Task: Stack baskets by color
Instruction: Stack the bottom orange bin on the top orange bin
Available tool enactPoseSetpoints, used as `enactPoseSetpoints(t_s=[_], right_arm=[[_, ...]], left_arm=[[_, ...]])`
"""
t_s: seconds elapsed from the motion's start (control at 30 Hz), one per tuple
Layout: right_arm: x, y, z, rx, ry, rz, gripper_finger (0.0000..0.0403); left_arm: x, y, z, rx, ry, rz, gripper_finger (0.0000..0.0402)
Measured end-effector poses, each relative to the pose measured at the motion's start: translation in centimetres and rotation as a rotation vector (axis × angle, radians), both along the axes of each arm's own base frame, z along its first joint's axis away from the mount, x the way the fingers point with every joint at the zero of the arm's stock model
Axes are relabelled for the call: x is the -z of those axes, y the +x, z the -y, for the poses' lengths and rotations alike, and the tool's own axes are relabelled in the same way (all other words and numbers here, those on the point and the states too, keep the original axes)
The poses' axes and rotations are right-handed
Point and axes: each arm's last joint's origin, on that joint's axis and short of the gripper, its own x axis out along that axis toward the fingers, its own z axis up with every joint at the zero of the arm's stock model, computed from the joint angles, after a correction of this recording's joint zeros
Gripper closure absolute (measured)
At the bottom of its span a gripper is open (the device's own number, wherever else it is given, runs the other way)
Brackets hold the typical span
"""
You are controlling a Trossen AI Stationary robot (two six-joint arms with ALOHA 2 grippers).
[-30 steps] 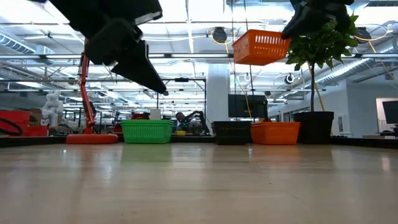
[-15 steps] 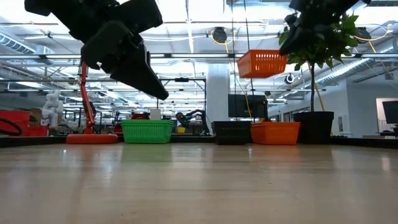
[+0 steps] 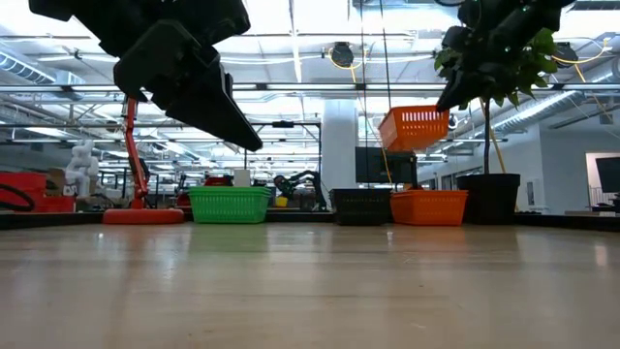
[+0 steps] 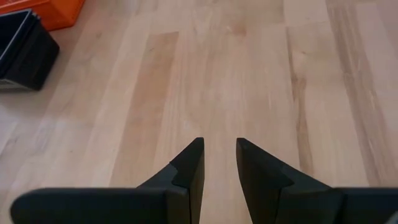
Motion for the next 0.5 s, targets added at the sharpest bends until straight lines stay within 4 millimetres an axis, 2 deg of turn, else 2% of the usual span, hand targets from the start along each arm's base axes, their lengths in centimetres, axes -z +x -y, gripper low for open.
enactPoseSetpoints(t_s=[0.13, 0.33, 0.5], right_arm=[[0.4, -0.1, 0.5, 0.021, 0.017, -0.010, 0.0397], [3.1, -0.4, 1.0, -0.062, -0.037, -0.042, 0.0397], [4.0, -0.3, 1.2, -0.053, -0.038, -0.034, 0.0397]], left_arm=[[0.0, -0.1, 0.1, 0.010, 0.006, -0.002, 0.0309], [0.0, -0.1, 0.3, 0.016, 0.008, -0.002, 0.0309], [0.0, -0.3, 0.7, 0.034, 0.012, -0.003, 0.0309]])
